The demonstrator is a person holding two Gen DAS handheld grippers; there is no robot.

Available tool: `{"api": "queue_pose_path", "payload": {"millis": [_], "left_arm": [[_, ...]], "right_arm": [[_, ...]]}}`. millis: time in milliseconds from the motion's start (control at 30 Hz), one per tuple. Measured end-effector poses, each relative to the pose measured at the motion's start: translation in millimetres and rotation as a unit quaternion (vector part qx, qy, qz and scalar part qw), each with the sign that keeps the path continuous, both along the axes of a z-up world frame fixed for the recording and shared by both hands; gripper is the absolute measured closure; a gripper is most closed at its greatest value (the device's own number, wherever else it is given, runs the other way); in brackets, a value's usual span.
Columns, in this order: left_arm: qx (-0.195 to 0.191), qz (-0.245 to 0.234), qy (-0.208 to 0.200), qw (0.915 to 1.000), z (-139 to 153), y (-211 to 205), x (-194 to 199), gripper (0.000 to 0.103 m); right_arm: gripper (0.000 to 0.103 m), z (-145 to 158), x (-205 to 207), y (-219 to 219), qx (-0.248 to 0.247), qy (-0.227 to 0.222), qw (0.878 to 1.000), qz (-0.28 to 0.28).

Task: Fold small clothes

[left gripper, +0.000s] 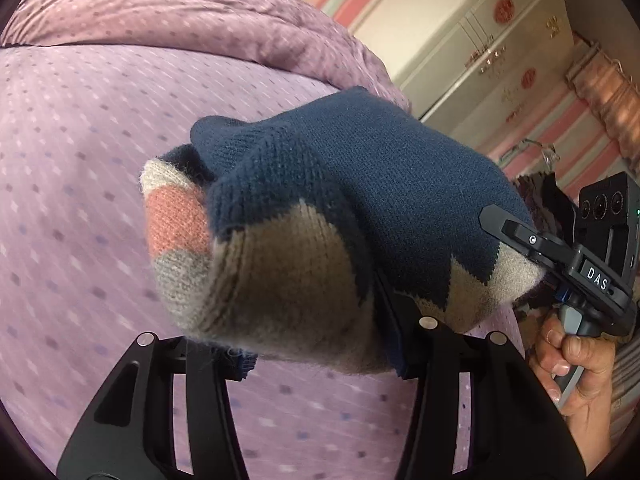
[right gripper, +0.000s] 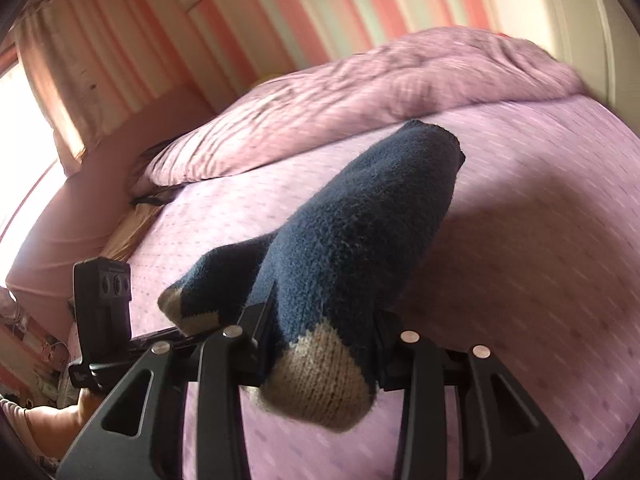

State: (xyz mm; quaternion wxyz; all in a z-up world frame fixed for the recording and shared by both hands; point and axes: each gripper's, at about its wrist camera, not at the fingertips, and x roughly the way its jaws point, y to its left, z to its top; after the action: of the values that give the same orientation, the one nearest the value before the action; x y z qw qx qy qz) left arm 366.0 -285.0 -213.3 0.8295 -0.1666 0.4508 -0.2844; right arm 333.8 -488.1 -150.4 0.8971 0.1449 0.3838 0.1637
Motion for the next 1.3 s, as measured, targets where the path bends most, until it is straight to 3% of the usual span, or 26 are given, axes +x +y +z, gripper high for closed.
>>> {"api": "queue_pose_path", "payload": {"millis": [67, 267, 400, 667, 767, 833, 967, 1067, 1200, 1300], "left_arm": [[0.006, -0.005, 0.009, 0.9999, -7, -32, -21, 0.054], [0.050, 0.014, 0.023, 0.9984, -28, -104, -54, 0.055], [0.078, 0.031, 0.017, 0.9963, -39, -113, -69, 0.055], [0.098, 0.049, -0.002, 0.9940, -44, -112, -94, 0.053], [0.101, 0.064, -0.008, 0.9928, -45, -111, -102, 0.046], [0.111, 0.082, -0.015, 0.9903, -46, -114, -105, 0.030], [0.114, 0.106, -0.018, 0.9877, -47, -102, -114, 0.021], [0.102, 0.126, -0.015, 0.9866, -45, -81, -123, 0.017], [0.113, 0.144, -0.058, 0.9814, -23, -65, -139, 0.017], [0.127, 0.170, -0.088, 0.9734, -7, -52, -143, 0.018]], "right_arm": [[0.066, -9, -22, -46, -0.003, 0.006, 1.000, -0.013], [0.066, -53, -47, -111, 0.011, 0.034, 0.998, -0.048], [0.063, -87, -54, -129, 0.043, 0.033, 0.997, -0.061], [0.048, -117, -77, -143, 0.065, 0.032, 0.992, -0.101], [0.039, -123, -81, -147, 0.071, 0.043, 0.991, -0.104], [0.023, -124, -82, -146, 0.063, 0.046, 0.991, -0.107], [0.013, -124, -90, -142, 0.023, 0.050, 0.991, -0.123], [0.011, -117, -98, -140, -0.043, 0.043, 0.988, -0.140], [0.010, -82, -113, -122, -0.161, -0.011, 0.974, -0.161], [0.006, -57, -119, -103, -0.202, -0.062, 0.964, -0.163]]}}
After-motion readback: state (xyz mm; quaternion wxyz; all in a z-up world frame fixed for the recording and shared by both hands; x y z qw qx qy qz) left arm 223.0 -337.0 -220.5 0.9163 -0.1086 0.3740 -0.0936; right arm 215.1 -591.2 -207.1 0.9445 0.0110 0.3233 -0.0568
